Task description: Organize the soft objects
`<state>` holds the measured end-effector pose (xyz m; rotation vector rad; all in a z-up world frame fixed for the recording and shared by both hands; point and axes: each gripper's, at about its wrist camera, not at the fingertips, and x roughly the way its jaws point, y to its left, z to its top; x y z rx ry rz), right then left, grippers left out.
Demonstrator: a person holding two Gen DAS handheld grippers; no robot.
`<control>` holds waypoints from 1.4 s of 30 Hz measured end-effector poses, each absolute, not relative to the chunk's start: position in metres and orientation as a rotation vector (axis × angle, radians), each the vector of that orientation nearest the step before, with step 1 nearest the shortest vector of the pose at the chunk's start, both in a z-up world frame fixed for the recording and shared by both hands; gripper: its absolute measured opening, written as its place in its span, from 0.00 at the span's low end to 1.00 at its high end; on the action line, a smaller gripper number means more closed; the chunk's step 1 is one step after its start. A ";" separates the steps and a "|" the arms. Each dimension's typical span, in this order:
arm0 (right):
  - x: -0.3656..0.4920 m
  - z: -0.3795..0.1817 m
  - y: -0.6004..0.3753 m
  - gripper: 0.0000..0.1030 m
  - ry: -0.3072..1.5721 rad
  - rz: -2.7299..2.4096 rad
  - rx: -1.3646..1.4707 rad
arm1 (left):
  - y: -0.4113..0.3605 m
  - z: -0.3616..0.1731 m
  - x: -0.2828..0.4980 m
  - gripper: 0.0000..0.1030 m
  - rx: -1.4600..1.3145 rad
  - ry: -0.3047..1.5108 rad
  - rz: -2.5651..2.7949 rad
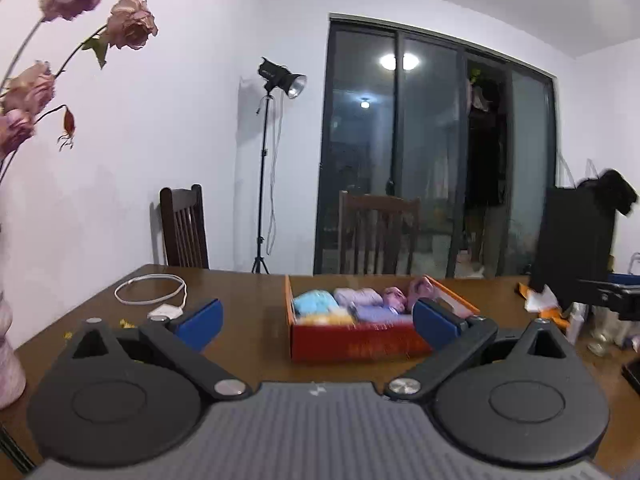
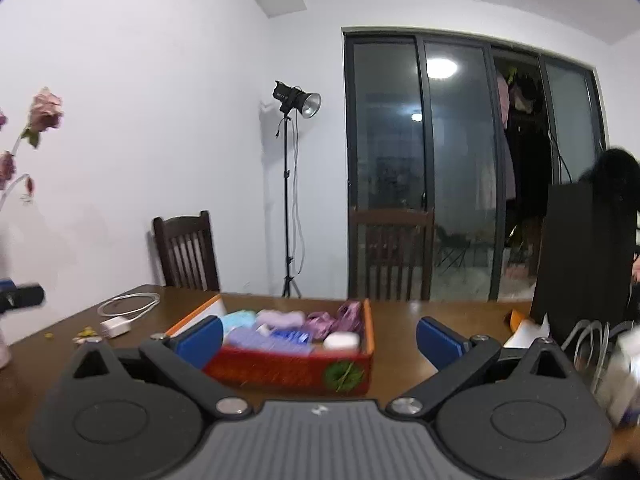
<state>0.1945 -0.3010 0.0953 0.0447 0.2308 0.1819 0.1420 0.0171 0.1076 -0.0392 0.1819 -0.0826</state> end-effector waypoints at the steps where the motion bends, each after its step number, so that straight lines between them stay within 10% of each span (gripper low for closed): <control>1: 0.183 0.091 -0.297 1.00 0.234 0.197 0.053 | 0.016 0.104 0.128 1.00 -0.035 0.171 -0.081; 16: 0.026 0.029 -0.265 1.00 0.235 0.263 0.092 | 0.003 0.041 0.017 1.00 -0.048 0.213 -0.094; 42: 0.028 0.028 -0.255 1.00 0.225 0.260 0.073 | -0.004 0.048 0.009 1.00 -0.006 0.141 -0.078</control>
